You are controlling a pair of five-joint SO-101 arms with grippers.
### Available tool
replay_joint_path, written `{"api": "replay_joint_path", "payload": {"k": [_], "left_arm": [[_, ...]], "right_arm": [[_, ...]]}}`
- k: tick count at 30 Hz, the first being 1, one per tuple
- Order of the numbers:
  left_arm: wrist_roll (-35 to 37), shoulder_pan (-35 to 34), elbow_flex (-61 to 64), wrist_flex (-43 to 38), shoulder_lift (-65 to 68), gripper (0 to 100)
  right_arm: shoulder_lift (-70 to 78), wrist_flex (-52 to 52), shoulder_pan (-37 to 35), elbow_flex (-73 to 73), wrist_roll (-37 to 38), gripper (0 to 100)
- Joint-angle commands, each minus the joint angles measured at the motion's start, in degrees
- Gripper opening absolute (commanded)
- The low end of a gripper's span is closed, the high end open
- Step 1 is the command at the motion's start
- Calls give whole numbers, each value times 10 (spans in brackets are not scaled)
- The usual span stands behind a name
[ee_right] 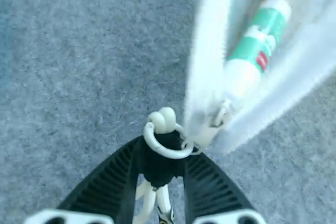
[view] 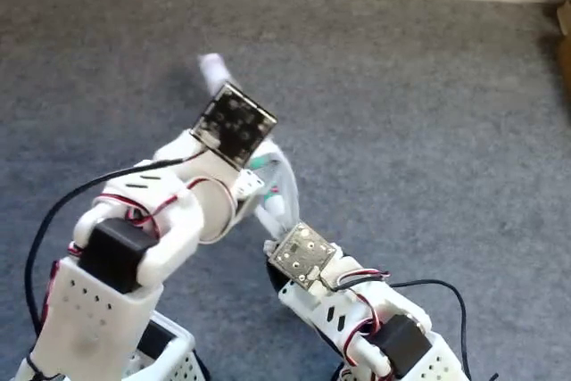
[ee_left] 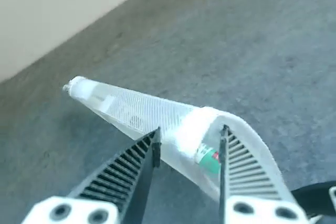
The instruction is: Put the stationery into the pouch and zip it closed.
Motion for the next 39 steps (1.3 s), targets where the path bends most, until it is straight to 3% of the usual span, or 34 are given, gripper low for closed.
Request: {"api": "replay_joint_path", "payload": {"k": [1, 5, 9, 16, 23, 31, 39], "left_arm": [[-4, 43, -6, -54, -7, 191], [0, 74, 31, -89, -9, 189], [55, 77, 31, -95, -14, 189], [84, 80, 29, -110, -7, 189], [85, 104, 102, -195, -7, 189], [84, 112, 99, -199, -14, 189], [84, -15, 29, -128, -14, 188]], "right_arm": [[-9, 1, -9, -42, 10, 5], [-9, 1, -9, -42, 10, 5], [-9, -1, -9, -42, 10, 5], [-9, -2, -9, -42, 10, 5], [-9, -3, -9, -42, 10, 5], [-9, -3, -7, -42, 10, 5], [-9, 1, 22, -67, 6, 5]]}}
